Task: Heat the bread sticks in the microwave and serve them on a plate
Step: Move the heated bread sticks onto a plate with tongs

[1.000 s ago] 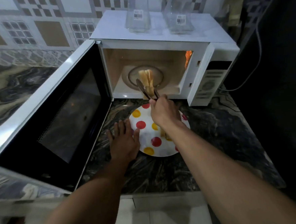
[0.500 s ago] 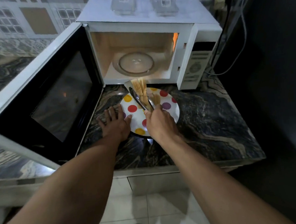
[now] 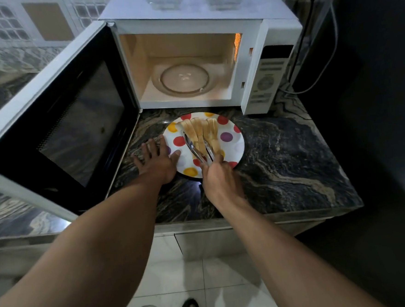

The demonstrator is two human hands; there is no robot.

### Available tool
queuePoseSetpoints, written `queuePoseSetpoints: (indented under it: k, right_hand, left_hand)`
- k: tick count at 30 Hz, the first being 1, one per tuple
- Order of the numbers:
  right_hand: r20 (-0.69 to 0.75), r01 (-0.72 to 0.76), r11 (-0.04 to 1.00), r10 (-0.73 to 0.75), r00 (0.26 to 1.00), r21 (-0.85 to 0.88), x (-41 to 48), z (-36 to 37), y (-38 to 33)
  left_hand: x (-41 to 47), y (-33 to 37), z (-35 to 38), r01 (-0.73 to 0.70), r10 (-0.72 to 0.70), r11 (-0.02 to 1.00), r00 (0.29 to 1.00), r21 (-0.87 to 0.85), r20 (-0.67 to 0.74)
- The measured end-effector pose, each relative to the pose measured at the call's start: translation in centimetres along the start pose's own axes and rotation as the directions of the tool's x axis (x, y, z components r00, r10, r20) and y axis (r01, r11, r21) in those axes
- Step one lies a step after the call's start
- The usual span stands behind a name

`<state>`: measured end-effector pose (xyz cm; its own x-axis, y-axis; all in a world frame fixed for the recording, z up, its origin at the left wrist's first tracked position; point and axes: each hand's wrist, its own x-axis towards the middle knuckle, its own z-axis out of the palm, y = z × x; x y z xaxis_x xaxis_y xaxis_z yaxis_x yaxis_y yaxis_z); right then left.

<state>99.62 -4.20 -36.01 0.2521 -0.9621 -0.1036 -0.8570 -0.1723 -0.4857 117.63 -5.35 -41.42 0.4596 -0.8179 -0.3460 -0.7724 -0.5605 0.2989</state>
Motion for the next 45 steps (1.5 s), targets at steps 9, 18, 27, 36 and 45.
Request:
queuePoseSetpoints:
  k: [9,18,27,36,45]
  right_hand:
    - [0.034,-0.028,0.999,0.029,0.999,-0.03,-0.3,0.5,0.3]
    - [-0.004,-0.004,1.0,0.004,1.0,-0.003,-0.2,0.5,0.3]
    - [-0.023,0.031,0.999,-0.031,0.999,0.007,-0.4,0.6,0.3]
    - [0.008,-0.011,0.988,0.01,1.0,0.153,0.4,0.5,-0.1]
    - [0.003,-0.007,0.989,0.006,1.0,0.145,1.4,0.3,-0.9]
  left_hand:
    - [0.0,-0.1,0.1,-0.001,0.001,1.0,1.0,0.006,-0.001]
    - [0.0,0.0,0.1,-0.003,0.003,1.0,1.0,0.016,-0.004]
    - [-0.1,0.0,0.1,-0.007,0.007,1.0,1.0,-0.003,-0.003]
    - [-0.2,0.0,-0.3,-0.018,0.018,1.0,1.0,-0.015,0.009]
    - [-0.1,0.0,-0.2,-0.02,0.02,1.0,1.0,-0.012,0.018]
